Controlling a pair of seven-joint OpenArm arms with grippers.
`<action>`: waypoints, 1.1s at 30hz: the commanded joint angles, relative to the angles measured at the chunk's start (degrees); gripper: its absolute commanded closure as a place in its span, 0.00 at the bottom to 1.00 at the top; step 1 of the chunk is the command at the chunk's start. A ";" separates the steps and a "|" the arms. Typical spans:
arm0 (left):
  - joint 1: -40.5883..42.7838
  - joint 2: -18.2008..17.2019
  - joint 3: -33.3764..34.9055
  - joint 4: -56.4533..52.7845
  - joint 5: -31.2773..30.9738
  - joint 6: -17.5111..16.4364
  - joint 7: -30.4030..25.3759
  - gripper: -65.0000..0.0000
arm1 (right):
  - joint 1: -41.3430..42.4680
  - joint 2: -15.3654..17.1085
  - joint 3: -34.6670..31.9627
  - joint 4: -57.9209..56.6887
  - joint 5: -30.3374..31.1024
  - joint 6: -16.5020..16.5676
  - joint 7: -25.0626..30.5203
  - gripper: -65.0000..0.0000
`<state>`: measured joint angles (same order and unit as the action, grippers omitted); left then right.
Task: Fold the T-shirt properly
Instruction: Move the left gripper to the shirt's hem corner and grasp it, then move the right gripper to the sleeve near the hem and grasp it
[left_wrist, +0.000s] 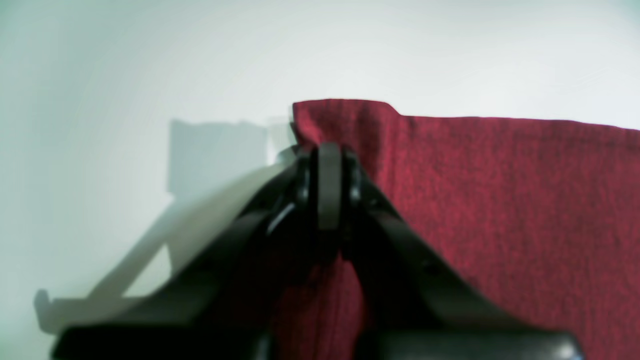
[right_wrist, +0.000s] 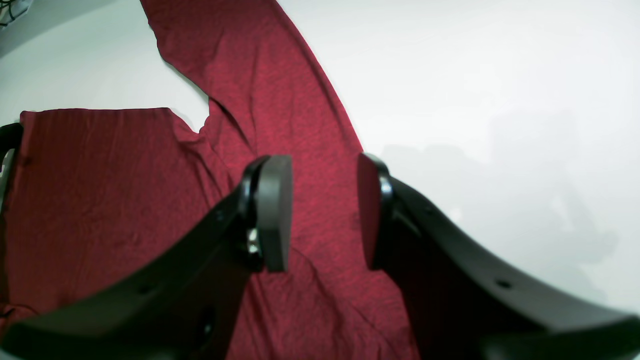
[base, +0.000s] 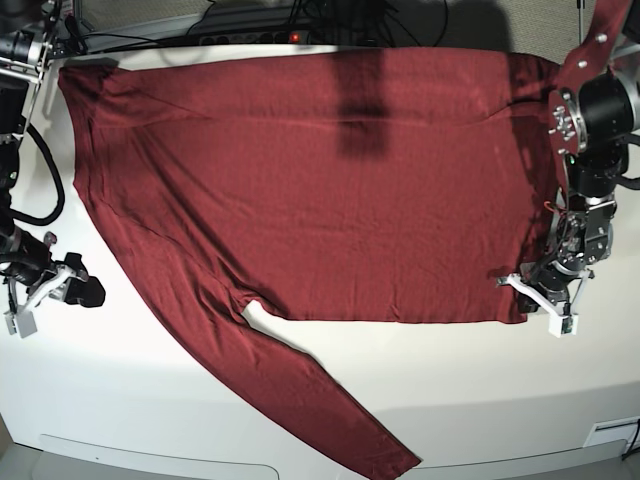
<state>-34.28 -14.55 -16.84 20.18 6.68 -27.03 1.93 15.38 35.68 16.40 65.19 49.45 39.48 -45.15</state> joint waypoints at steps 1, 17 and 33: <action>-0.96 -0.70 0.07 0.09 -0.55 0.04 1.86 1.00 | 1.44 1.31 0.39 0.76 0.90 0.52 0.96 0.66; -0.96 -0.57 0.07 0.11 -2.67 0.04 2.36 1.00 | 17.49 -1.51 -22.40 -0.11 -21.29 -4.94 10.01 0.66; -0.94 -0.57 0.07 0.11 -5.75 0.04 4.22 1.00 | 43.04 -15.43 -32.65 -49.37 -45.99 -6.67 30.69 0.61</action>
<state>-34.41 -14.59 -16.84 20.10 0.30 -27.18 4.67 56.25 20.18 -16.45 15.11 2.94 32.80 -15.11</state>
